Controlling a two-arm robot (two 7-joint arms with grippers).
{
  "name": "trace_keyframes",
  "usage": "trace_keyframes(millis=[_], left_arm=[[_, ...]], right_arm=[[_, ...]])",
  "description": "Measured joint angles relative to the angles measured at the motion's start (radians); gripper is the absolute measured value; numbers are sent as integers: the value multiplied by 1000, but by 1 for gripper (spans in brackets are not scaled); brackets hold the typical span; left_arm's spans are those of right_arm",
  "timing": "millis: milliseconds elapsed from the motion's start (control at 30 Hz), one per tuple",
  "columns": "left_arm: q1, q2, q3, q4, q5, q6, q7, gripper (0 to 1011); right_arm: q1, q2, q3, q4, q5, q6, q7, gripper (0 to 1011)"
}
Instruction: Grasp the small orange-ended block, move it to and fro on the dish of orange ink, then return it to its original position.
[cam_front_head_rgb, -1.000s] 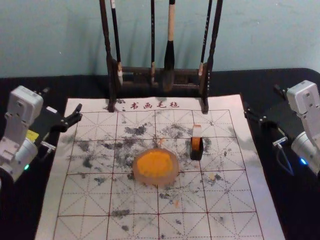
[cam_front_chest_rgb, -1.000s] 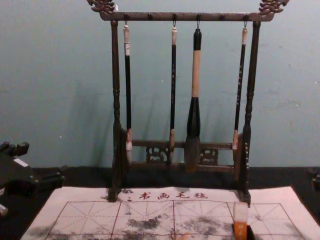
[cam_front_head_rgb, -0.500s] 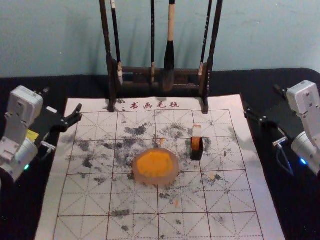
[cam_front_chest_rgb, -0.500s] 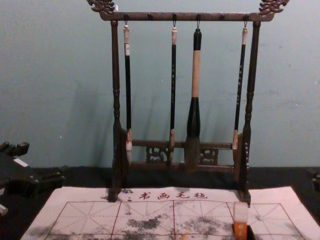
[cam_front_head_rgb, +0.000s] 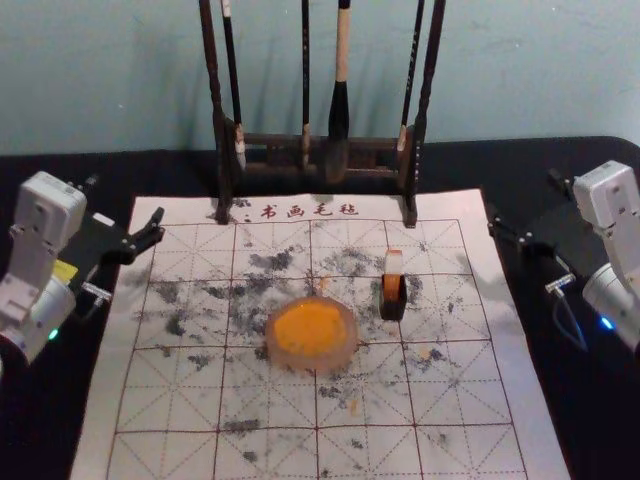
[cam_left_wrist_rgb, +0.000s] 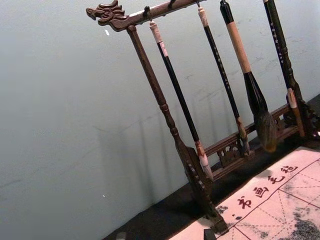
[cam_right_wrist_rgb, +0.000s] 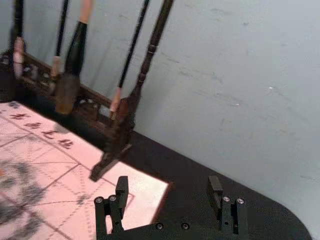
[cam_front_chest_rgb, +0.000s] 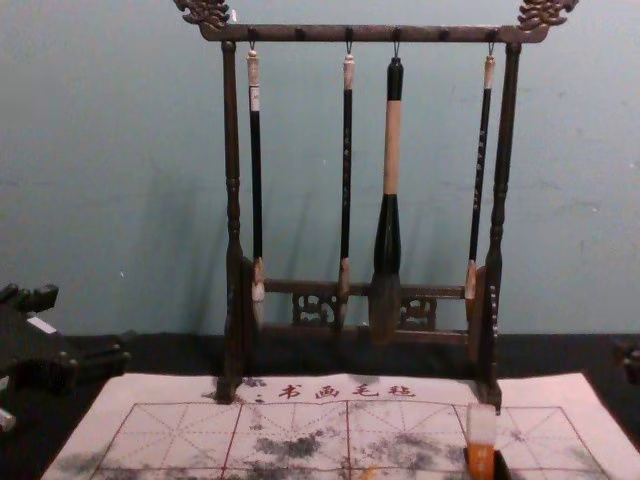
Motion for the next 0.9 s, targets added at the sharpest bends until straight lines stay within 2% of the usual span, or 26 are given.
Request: trace_keyframes(millis=[100, 200, 233, 333, 500, 533, 633, 700, 733, 767, 833, 867, 900], left_arm=[[0, 0, 0, 0, 0, 0, 0, 1001], [0, 0, 0, 0, 0, 0, 0, 1001], [0, 0, 0, 0, 0, 0, 0, 1001], [0, 0, 0, 0, 0, 0, 0, 1001], [0, 0, 0, 0, 0, 0, 0, 1001], [0, 0, 0, 0, 0, 0, 0, 1001], [0, 0, 0, 0, 0, 0, 0, 1001], [0, 0, 0, 0, 0, 0, 0, 1001], [0, 0, 0, 0, 0, 0, 0, 1001], [0, 0, 0, 0, 0, 0, 0, 1001], [0, 0, 0, 0, 0, 0, 0, 1001], [0, 0, 0, 0, 0, 0, 0, 1001], [0, 0, 0, 0, 0, 0, 0, 1001]], right_arm=[[-5, 5, 5, -9, 17, -6, 44, 1002], [-17, 21, 14, -36, 62, -12, 133, 1002], [-17, 21, 14, -36, 62, -12, 133, 1002], [-25, 32, 21, -65, 107, -10, 214, 1002], [-11, 35, 19, -77, 170, 25, 328, 1002], [0, 33, 15, -75, 189, 48, 366, 1003], [22, 26, 7, -65, 213, 93, 413, 1002], [44, 18, 1, -53, 232, 137, 451, 1002], [64, 9, -3, -37, 253, 180, 485, 1002], [64, 9, -3, -37, 253, 180, 485, 1002], [111, -11, -11, 8, 292, 265, 548, 1002], [111, -11, -11, 8, 292, 265, 548, 1003], [134, -21, -16, 32, 307, 299, 576, 1002]])
